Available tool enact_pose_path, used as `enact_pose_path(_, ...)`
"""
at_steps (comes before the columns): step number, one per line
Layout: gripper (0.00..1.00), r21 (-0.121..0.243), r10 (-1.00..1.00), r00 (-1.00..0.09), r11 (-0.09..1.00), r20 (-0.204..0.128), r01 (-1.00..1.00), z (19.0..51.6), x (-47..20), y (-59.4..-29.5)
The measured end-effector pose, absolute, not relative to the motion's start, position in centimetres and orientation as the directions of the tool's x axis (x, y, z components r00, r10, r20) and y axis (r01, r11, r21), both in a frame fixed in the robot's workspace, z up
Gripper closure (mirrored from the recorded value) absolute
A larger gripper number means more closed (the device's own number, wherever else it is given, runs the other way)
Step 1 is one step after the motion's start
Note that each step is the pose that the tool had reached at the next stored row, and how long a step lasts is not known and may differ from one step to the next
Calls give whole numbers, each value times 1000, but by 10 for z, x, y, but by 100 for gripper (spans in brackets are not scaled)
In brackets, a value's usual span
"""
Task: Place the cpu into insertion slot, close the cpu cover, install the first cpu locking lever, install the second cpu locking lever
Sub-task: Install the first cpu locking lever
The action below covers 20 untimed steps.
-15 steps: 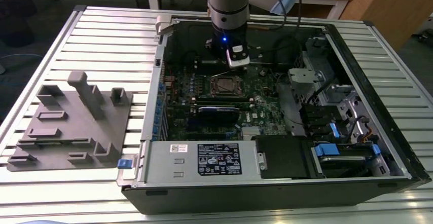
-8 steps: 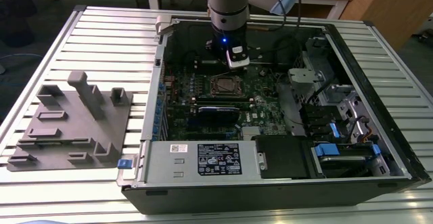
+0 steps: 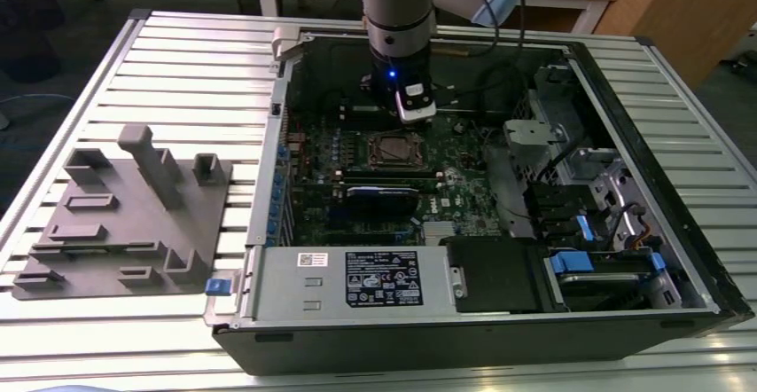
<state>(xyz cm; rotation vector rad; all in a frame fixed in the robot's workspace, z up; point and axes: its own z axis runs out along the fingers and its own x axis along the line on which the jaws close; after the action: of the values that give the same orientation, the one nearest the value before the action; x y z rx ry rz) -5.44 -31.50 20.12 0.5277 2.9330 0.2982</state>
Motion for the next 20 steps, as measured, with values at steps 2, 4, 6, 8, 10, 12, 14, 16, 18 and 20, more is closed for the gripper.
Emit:
enact_pose_path(2, 89, 216, 357, -927, 920, -115, 328, 200, -54, -315)
enact_pose_path(4, 89, 211, 356, -927, 921, -120, 327, 198, -54, -315)
enact_pose_path(6, 89, 206, 355, -926, 923, -124, 326, 198, -55, -315)
enact_pose_path(8, 89, 202, 354, -927, 924, -127, 325, 197, -55, -315)
enact_pose_path(10, 89, 203, 354, -926, 924, -129, 325, 197, -56, -314)
enact_pose_path(12, 89, 203, 354, -926, 924, -129, 325, 197, -56, -312)
enact_pose_path(14, 89, 203, 354, -926, 924, -129, 325, 197, -57, -310)
enact_pose_path(16, 89, 203, 354, -926, 924, -129, 325, 197, -57, -307)
enact_pose_path(18, 89, 203, 354, -926, 924, -129, 325, 197, -57, -306)
enact_pose_path(20, 89, 203, 354, -926, 924, -129, 325, 197, -57, -306)
